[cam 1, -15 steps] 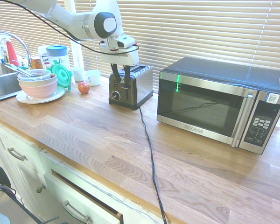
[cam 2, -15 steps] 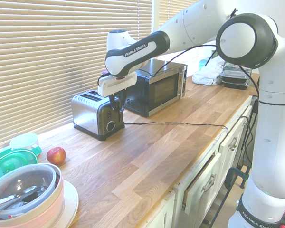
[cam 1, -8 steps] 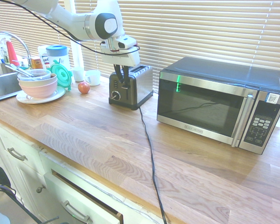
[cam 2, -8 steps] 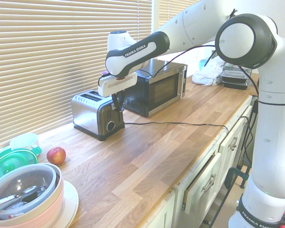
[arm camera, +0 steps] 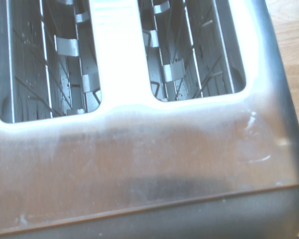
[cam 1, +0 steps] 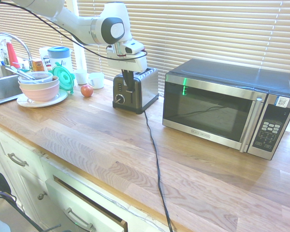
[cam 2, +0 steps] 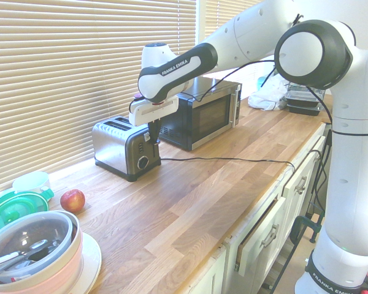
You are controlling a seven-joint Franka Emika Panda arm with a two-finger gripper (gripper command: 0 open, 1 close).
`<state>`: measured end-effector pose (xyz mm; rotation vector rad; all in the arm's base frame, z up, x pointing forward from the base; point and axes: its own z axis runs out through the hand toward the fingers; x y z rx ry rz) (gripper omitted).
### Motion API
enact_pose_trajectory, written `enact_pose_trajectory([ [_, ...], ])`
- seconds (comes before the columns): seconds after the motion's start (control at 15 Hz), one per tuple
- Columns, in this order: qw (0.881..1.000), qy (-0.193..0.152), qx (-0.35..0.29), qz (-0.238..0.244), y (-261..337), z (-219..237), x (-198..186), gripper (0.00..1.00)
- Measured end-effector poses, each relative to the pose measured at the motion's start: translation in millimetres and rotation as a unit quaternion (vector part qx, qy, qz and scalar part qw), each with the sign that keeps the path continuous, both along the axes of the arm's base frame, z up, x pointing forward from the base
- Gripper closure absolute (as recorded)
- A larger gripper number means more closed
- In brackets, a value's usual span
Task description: Press the toaster
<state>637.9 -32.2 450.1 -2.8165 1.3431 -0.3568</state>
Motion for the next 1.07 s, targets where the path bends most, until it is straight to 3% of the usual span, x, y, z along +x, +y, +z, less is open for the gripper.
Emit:
enact_pose_trajectory([
  [1.07, 0.999, 0.028, 0.014, 0.005, 0.6, -51.4, 12.2, 1.0],
])
